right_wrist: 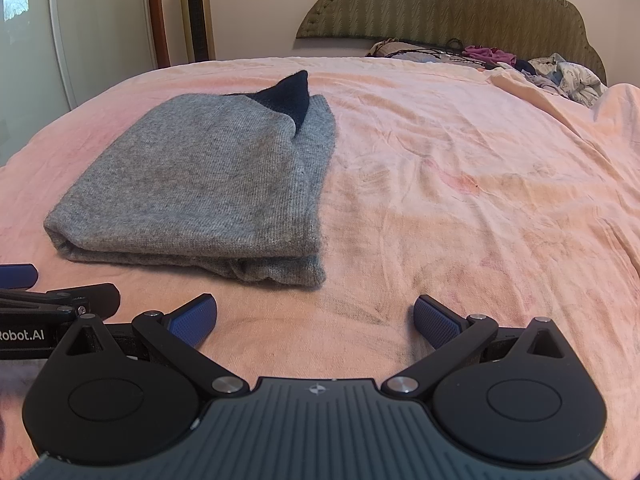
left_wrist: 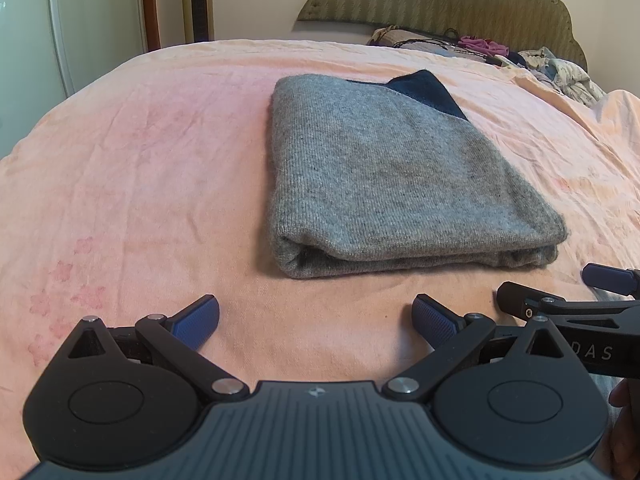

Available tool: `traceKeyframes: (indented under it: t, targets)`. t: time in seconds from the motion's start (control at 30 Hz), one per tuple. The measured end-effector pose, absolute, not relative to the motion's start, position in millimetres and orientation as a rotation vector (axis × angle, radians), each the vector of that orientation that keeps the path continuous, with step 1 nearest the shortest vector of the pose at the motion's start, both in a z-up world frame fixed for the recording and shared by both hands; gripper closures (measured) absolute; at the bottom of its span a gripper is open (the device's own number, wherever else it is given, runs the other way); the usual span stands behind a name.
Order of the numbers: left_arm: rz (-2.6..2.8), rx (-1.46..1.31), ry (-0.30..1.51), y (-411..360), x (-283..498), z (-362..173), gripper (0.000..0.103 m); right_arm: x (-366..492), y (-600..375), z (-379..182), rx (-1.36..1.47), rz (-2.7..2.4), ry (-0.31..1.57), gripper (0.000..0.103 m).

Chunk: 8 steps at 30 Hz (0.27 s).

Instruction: Fold small clothes

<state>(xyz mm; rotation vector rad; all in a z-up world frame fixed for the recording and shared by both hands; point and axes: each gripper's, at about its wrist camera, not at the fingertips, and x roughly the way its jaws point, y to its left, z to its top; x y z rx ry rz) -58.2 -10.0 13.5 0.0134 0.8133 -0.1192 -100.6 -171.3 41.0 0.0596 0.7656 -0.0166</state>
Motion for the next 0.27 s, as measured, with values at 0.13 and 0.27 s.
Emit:
traceKeyframes:
  t: [0.13, 0.27]
  targets:
    - [-0.104, 0.034, 0.765, -10, -70, 19, 0.000, -102, -179, 47, 0.107, -0.013, 0.761, 0.000]
    - [-0.147, 0.049, 0.675, 6, -82, 42, 0.000, -105, -200, 58, 0.204, -0.012, 0.740, 0.000]
